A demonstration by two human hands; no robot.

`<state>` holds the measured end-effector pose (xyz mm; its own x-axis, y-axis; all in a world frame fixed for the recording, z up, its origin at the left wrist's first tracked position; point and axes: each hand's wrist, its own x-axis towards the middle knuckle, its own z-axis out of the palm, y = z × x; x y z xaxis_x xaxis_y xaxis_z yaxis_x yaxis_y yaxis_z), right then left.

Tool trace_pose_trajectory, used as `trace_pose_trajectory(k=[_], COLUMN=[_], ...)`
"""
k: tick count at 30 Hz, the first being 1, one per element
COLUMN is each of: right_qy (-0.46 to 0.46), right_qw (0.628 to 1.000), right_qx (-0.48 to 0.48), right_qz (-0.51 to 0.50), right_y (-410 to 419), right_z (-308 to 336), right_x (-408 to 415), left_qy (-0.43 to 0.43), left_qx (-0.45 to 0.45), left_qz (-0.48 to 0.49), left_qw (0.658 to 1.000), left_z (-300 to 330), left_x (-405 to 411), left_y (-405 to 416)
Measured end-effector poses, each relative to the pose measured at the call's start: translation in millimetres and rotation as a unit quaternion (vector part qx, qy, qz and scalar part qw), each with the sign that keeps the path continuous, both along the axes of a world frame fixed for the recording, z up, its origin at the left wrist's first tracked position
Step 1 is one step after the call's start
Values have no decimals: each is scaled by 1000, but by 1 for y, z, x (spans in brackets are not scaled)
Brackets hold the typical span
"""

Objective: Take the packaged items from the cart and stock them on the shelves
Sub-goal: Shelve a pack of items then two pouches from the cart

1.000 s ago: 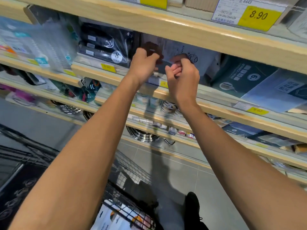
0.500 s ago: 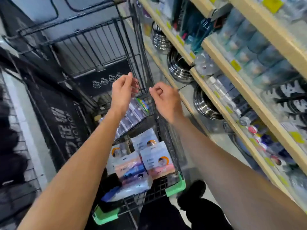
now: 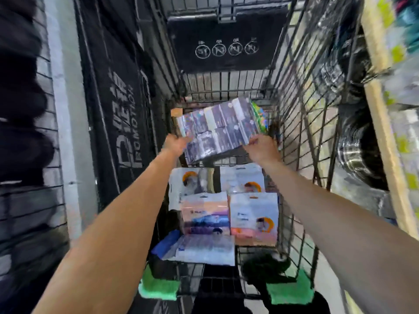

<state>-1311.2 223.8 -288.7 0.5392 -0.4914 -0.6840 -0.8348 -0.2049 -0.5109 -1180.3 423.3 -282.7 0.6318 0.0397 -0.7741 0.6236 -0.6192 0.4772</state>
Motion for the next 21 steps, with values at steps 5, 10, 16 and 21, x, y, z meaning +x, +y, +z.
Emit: trace_pose_trajectory(k=[5,10,16,21], right_qy=[30,34,38,14], right_qw=[995,997,991,979], right_qx=[-92,-53,25,67], right_qz=[-21,-51,-126,-194], right_y=[-19,-28,-29,-22], right_z=[-49,-70,-72,-47], right_x=[24,44,47,33], left_qy=[42,35,34,16], left_qx=[26,15,-38,-76], left_qz=[22,55,125,161], left_qw=[999,998,991,984], left_z=[-76,-90,-86,-64], left_x=[22,26,29,21], left_y=[-3,-4,4,9])
